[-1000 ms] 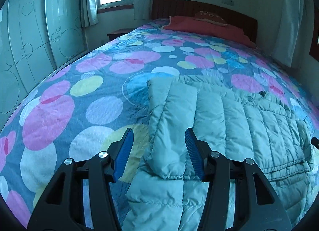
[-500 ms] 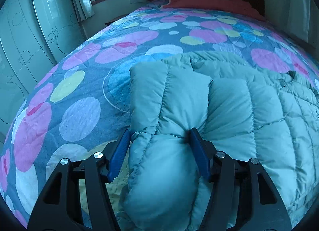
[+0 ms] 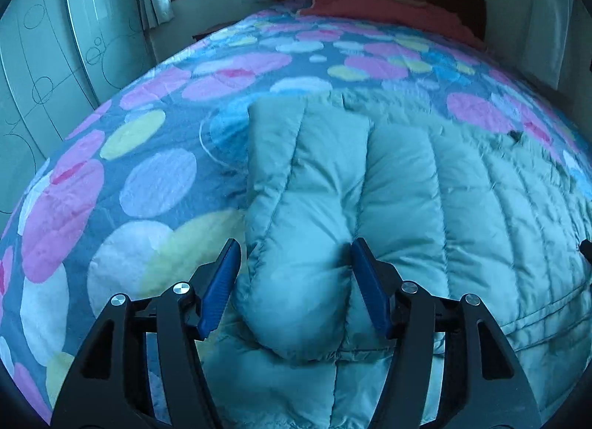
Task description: Fold large clothes
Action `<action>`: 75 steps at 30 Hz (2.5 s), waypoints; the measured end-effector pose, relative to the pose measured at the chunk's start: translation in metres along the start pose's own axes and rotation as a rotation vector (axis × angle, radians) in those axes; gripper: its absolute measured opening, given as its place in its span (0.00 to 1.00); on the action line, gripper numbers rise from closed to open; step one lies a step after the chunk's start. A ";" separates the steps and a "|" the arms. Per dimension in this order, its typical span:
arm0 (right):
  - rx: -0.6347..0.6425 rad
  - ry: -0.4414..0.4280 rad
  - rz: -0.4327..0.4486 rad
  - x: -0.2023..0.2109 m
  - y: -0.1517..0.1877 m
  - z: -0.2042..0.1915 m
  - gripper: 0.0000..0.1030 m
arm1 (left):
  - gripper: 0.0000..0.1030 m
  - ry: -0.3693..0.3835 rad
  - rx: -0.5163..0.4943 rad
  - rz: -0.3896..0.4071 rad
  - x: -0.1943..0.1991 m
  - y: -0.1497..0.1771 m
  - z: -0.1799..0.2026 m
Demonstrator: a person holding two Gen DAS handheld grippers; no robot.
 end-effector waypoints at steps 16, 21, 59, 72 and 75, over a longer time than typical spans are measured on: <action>-0.017 0.003 0.015 -0.002 0.019 0.001 0.46 | 0.66 0.026 0.050 0.010 0.002 0.022 -0.009; -0.006 0.022 0.027 -0.003 0.022 -0.002 0.46 | 0.67 0.025 0.055 0.014 0.000 0.023 -0.009; -0.225 0.051 0.004 0.123 0.146 0.092 0.53 | 0.71 0.056 0.401 -0.072 0.111 0.166 -0.110; -0.446 -0.093 -0.035 0.172 0.252 0.135 0.53 | 0.71 0.204 0.604 -0.124 0.166 0.257 -0.126; -0.474 -0.134 -0.059 0.172 0.264 0.134 0.53 | 0.71 0.230 0.623 -0.125 0.171 0.269 -0.124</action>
Point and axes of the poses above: each gripper's, at about its wrist camera, not at the fingertips, and x roughly against the way its jaws point, z to its right, y to its underside, the point moved 3 cm from there along -x, roughly the way its jaws point, and after that the axes turned 5 degrees about -z, right-handed, at the moved point
